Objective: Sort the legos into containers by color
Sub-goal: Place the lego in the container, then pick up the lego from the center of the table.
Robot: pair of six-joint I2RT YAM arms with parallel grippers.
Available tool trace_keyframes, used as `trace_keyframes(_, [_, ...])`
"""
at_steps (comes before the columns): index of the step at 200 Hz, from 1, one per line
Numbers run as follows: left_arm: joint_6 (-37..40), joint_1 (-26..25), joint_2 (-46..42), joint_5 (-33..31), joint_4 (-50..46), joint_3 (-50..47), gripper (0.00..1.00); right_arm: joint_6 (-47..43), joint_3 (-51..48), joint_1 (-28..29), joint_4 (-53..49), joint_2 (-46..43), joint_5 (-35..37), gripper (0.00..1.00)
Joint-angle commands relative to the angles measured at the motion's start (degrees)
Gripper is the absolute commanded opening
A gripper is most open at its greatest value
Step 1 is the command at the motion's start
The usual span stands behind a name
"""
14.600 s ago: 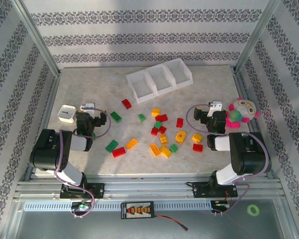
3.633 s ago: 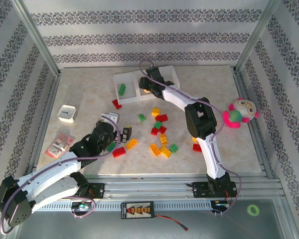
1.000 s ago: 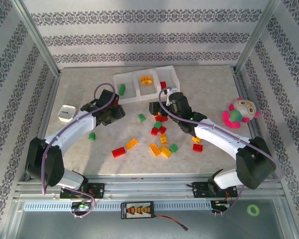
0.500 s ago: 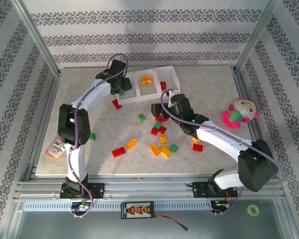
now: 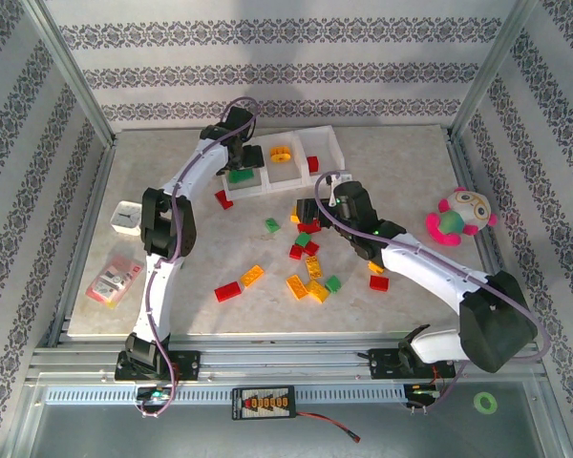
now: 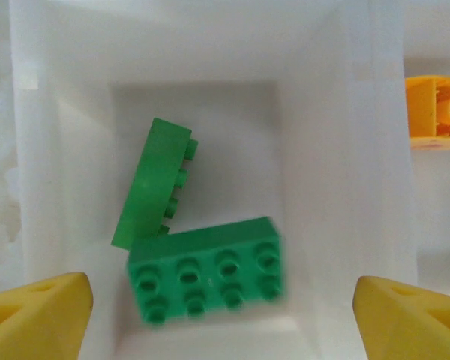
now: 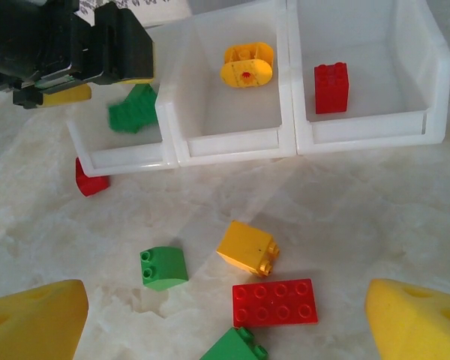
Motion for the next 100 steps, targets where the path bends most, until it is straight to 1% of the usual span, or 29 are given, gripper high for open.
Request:
trace_keyframes(1, [2.5,0.4,-4.5,-0.6,-1.6,0.0,0.99,-1.3,-1.1,-0.5,-0.1,-1.8,1.2,0.95])
trace_keyframes(26, [7.9,-0.6,-11.0,-0.9,4.9,-7.8,0.99,-1.4,-1.5,-0.6,0.0,-2.4,1.3,0.95])
trace_keyframes(44, [13.4,-0.9,-16.4,2.1,11.1,-15.4,0.99,-1.3,-1.8,-0.6,0.0,-2.8,1.4,0.95])
trace_keyframes(62, [20.3,-1.0,-22.5,8.7,20.3,-25.8,0.99,-1.3,-2.2,-0.6,0.1,-3.4,1.5,0.95])
trace_keyframes(79, [27.0,-1.7,-28.5,12.3,30.8,-37.7,0.99,-1.3,-2.7,-0.6,0.1,-3.9,1.6,0.95])
trace_keyframes(92, [35.3,-2.2,-32.6,19.9,37.7,-46.5,0.99,-1.4,-3.0,-0.7,-0.1,-4.3,1.7,0.95])
trace_keyframes(100, [38.4,-2.9,-34.5,21.7,40.8,-50.5,0.99,-1.5,-3.1,-0.7,-0.3,-4.6,1.7,0.95])
